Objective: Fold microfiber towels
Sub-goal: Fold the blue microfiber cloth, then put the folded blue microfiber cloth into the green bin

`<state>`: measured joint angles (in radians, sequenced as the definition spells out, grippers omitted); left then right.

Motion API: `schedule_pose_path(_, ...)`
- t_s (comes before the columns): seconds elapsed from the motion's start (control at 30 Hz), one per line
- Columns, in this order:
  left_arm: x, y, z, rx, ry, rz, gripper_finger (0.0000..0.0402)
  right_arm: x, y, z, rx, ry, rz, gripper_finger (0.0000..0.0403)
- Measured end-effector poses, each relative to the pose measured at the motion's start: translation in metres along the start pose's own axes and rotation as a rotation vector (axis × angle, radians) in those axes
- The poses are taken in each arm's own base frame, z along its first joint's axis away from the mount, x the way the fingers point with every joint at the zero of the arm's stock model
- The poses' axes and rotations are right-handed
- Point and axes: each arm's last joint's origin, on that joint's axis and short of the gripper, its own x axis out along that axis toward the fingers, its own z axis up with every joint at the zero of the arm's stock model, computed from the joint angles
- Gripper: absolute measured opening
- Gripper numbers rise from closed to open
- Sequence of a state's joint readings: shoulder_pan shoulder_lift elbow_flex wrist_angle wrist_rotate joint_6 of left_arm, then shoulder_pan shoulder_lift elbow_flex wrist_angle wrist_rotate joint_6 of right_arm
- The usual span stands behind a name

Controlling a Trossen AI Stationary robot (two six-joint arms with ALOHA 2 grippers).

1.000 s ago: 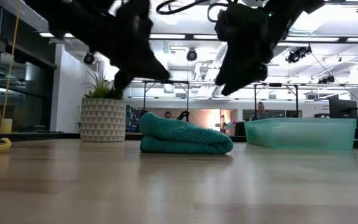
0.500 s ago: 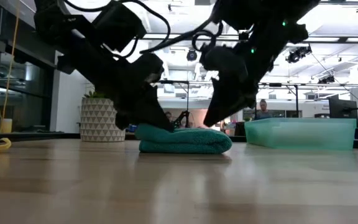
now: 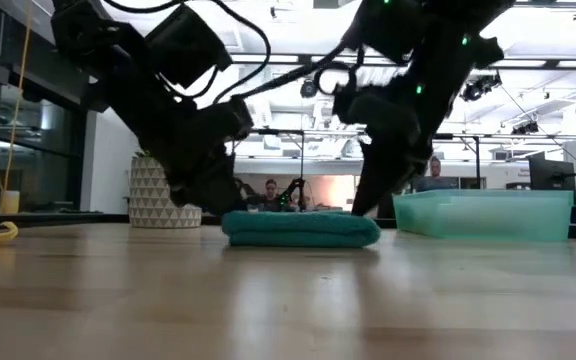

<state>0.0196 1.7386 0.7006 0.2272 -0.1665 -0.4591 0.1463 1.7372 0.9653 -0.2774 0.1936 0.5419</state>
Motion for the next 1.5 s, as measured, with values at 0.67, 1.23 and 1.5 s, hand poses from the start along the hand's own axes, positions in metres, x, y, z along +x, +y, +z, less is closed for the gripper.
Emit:
schedule_pose_path(0.67, -0.093, 0.012, 0.032, 0.106, -0.079, 0.108, 0.0000, -0.064, -0.010, 0.028, -0.249, -0.114, 0.240, 0.0171)
schedule_pose_path(1.23, -0.171, 0.035, 0.039, -0.118, -0.278, 0.259, 0.0000, 0.013, 0.046, 0.043, -0.583, 0.020, -0.004, 0.0293)
schedule_pose_path(1.5, -0.172, 0.033, 0.035, -0.097, -0.250, 0.258, 0.0000, 0.022, 0.047, 0.034, -0.601, 0.041, -0.050, 0.0279)
